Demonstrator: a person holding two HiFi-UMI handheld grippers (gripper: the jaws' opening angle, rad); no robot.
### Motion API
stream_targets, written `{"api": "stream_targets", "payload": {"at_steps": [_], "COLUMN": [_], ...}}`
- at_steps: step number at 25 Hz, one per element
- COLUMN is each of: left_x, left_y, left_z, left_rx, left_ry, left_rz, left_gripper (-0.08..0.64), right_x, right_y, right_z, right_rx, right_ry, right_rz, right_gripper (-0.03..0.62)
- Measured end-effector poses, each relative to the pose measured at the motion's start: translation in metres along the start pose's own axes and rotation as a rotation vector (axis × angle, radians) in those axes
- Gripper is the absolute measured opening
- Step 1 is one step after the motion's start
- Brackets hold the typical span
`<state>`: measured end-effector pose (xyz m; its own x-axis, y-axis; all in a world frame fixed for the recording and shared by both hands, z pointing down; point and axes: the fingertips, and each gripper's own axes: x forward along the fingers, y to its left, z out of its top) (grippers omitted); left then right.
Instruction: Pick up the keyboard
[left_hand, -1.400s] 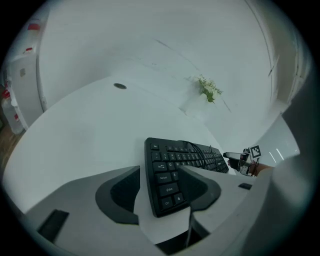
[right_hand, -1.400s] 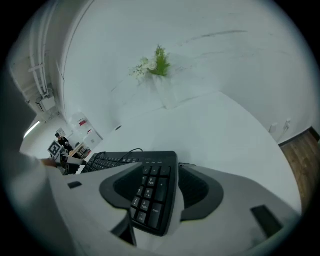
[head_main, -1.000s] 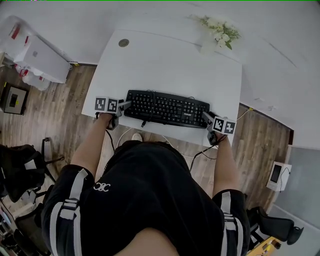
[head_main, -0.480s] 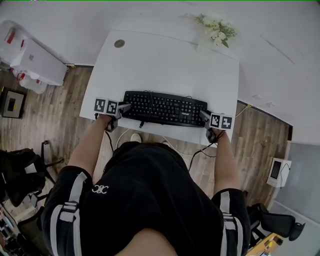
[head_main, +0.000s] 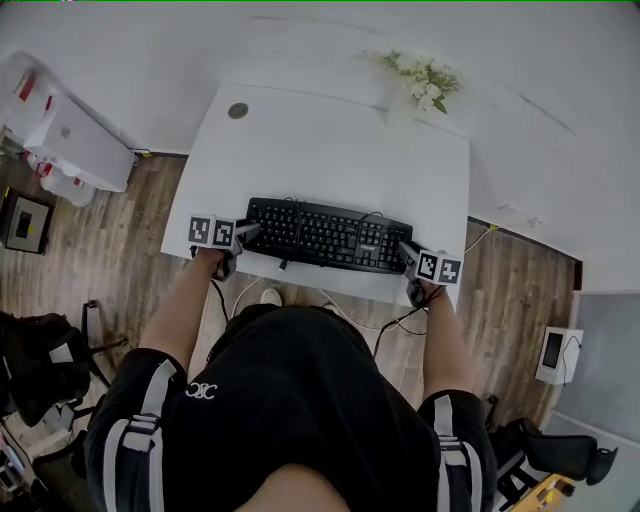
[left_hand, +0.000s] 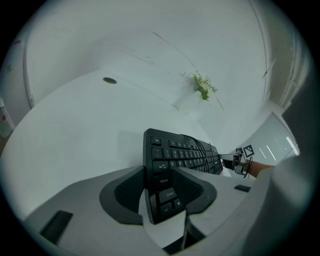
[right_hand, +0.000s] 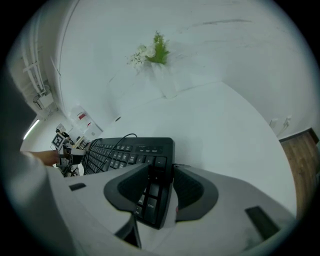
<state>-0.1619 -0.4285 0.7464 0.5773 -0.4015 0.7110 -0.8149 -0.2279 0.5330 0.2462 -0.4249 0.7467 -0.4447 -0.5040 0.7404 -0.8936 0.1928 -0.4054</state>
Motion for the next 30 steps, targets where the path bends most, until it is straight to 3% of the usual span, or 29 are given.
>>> {"api": "stream_targets", "payload": {"at_steps": [6, 21, 27, 30], "left_x": [-0.020, -0.168, -0.238, -0.259], "left_y": [-0.022, -0.142, -0.193, -0.205], "left_z": [0.039, 0.214, 0.265, 0.283], "left_rx": [0.111, 0.530, 0.626, 0.651], "left_ry": [-0.137, -0.695, -0.890, -0.947], "left_rz": [-0.035, -0.075, -0.082, -0.090], "left_gripper": [0.178, 0.178, 0.178, 0.178], "right_x": [-0.038, -0.187, -0.270, -0.294], "right_y": [0.015, 0.098, 0.145, 0.162], "right_z": [0.045, 0.213, 0.279, 0.301], "right_rx": [-0.060, -0.277, -0.394, -0.435], "right_ry": [-0.186, -0.729, -0.926, -0.976], "right_rz": [-0.004, 0.006, -0.004, -0.009], "right_gripper": [0.153, 0.147, 0.147, 0.147]}}
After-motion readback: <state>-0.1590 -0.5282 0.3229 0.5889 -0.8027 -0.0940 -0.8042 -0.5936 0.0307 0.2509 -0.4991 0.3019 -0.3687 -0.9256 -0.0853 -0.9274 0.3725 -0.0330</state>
